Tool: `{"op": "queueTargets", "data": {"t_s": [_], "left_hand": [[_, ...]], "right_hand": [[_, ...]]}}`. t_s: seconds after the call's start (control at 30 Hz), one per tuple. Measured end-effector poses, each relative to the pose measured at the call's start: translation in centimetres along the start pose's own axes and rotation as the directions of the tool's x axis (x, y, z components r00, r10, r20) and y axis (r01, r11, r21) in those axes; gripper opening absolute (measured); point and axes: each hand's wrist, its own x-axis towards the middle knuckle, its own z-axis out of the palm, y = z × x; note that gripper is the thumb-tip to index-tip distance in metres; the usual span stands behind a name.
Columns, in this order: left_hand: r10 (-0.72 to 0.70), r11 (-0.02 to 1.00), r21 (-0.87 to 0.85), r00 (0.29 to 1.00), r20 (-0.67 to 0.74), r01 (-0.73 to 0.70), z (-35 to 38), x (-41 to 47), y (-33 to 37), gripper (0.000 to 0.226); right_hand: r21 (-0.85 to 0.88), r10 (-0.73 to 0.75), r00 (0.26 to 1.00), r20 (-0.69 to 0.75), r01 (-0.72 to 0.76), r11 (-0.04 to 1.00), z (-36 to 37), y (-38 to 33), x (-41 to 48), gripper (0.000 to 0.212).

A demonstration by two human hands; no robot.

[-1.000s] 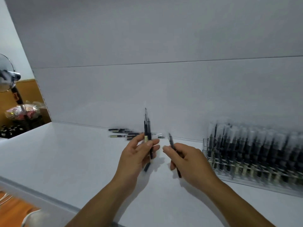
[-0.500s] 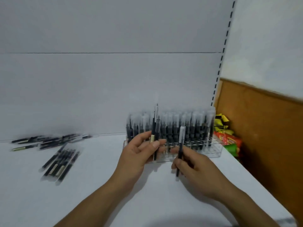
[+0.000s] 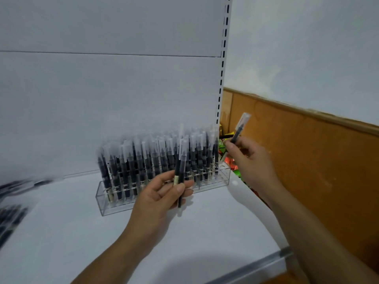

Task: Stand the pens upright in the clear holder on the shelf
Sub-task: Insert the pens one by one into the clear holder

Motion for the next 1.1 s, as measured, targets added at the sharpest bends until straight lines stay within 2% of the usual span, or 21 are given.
{"op": "queueTargets", "data": {"t_s": [0.1,0.27,0.43,0.6,0.77,0.97,1.03,1.1], "left_hand": [[0.008,1.000,0.012,1.000,0.007,-0.008,0.1,0.0,-0.2,0.040],[0.013,1.000,0.005,1.000,0.013,-0.013,0.1,0.0,-0.1,0.040],[0.006,1.000,-0.005,1.000,0.008,-0.006,0.2,0.1,-0.1,0.033],[0.010,1.000,0.012,1.000,0.018,-0.010,0.1,-0.1,0.1,0.037],[0.007,1.000,0.031,1.000,0.017,-0.007,0.1,0.0,0.0,0.034],[0.008,0.999,0.033,1.000,0.005,-0.008,0.2,-0.1,-0.1,0.033],[0.006,1.000,0.028,1.000,0.007,-0.006,0.3,-0.1,-0.1,0.031],[0.009,0.999,0.032,1.000,0.006,-0.009,0.4,-0.1,0.0,0.029]], "right_hand": [[-0.078,-0.025,1.000,-0.016,0.024,0.997,0.3,0.4,1.5,0.011],[-0.169,-0.045,0.998,0.040,0.051,0.984,1.3,1.1,2.5,0.007],[-0.325,-0.090,0.993,0.080,0.111,0.939,1.3,0.7,3.3,0.015],[-0.382,-0.091,0.993,0.074,0.113,0.917,1.0,0.4,3.5,0.021],[-0.520,0.022,0.969,0.246,0.113,0.847,1.3,0.7,2.5,0.013],[-0.542,0.104,0.957,0.272,0.063,0.838,1.1,0.3,2.0,0.018],[-0.502,0.060,0.979,0.193,0.046,0.863,0.8,0.5,1.1,0.016],[-0.386,-0.011,0.995,0.101,0.050,0.921,1.0,0.4,-0.4,0.009]]}}
